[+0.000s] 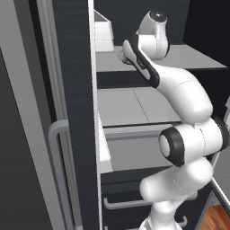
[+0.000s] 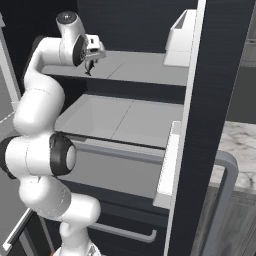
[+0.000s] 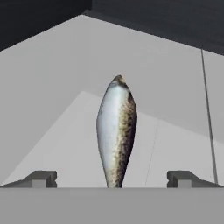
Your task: Gather the cucumber and carrot from the fridge and place them on a tray on the dining counter. Then gather the fishs from the fridge and place them on the other tray.
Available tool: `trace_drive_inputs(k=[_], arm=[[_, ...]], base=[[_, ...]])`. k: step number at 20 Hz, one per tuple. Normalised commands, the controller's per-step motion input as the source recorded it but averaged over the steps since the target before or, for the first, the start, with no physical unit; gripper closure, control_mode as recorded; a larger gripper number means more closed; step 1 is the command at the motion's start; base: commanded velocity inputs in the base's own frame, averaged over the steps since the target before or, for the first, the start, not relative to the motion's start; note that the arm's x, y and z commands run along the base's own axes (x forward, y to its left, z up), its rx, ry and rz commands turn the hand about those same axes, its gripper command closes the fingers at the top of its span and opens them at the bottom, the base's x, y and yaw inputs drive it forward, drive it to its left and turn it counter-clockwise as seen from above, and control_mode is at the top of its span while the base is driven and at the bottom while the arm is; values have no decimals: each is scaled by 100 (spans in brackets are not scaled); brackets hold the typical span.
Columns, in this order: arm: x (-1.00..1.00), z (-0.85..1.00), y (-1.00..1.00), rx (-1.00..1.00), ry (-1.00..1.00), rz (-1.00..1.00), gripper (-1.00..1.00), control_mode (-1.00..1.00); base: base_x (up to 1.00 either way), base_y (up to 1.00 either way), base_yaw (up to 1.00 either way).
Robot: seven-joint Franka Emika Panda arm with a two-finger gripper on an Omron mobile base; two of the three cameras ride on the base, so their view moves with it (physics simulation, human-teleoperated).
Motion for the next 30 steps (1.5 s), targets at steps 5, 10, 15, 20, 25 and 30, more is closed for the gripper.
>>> trace_drive_inputs(k=[5,10,15,20,25,30], arm=[[58,-21,9,0,7,0,-100,-100],[31,-26,0,0,1,0,-100,-100],[3,-23,5,0,0,0,-100,-100],[0,-37,16,0,3,0,100,-100],[2,-17,1,0,8,0,100,-100],[-29,-2,-2,0,-3,-1,100,-100]], base=[[0,0,0],[0,0,0],[0,0,0],[0,0,0],[0,0,0],[0,0,0]])
